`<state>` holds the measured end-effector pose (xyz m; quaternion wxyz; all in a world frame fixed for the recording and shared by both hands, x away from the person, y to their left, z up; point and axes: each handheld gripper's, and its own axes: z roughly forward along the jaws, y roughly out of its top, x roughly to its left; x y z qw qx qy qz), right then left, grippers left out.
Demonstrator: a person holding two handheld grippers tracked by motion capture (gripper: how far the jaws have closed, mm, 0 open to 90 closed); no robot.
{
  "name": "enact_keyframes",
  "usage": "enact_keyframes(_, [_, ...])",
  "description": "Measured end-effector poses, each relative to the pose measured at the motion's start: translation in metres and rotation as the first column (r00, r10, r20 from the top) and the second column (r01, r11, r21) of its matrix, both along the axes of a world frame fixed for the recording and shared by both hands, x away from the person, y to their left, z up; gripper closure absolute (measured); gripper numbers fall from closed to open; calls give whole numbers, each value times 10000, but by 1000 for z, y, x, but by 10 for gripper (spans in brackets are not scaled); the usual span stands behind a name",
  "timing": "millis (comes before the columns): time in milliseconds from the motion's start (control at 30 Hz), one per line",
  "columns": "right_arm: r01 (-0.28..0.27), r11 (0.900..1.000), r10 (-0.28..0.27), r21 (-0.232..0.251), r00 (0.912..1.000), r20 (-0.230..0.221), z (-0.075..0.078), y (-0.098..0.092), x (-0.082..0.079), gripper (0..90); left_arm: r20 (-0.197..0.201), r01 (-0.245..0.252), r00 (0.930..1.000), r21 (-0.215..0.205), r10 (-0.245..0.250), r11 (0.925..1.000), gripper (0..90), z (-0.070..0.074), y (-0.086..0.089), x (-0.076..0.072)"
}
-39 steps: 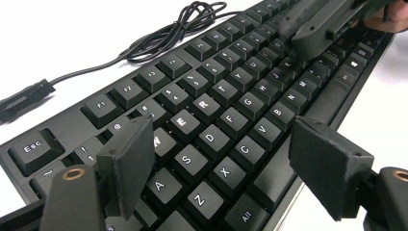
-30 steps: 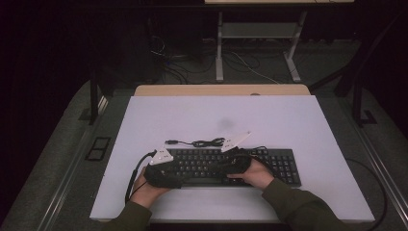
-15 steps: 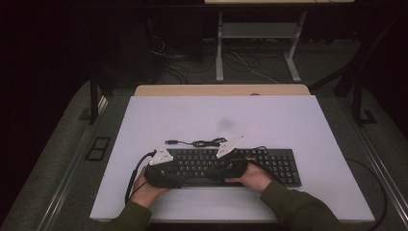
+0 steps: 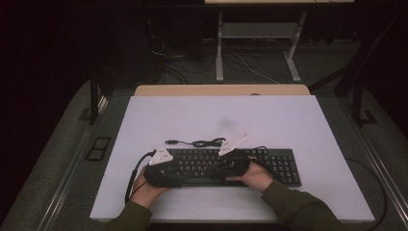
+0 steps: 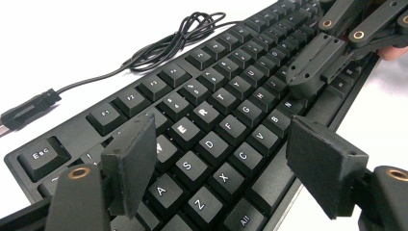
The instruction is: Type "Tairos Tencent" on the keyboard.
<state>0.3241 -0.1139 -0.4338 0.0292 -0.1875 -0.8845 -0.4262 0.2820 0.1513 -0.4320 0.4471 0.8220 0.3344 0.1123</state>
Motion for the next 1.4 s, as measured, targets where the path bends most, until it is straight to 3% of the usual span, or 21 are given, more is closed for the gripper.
enact_keyframes(333, [351, 9986, -346, 391, 9993, -140, 3, -8, 3, 553, -19, 106, 9999, -109, -106, 9999, 330, 2, -2, -1])
enact_keyframes(567, [793, 9959, -797, 427, 9968, 88, 5, -14, 5, 406, -115, 265, 9996, -197, -267, 9995, 451, 2, -3, -1])
enact_keyframes(1100, [1597, 9846, -1618, 706, 9865, 251, 10, -32, 13, 345, -418, 910, 9949, -215, -918, 9956, 825, 2, -14, 0])
enact_keyframes(1400, [1627, 9842, -1647, 693, 9861, 236, 9, -34, 14, 298, -645, 1099, 9918, -119, -1105, 9939, 882, -2, -17, 3])
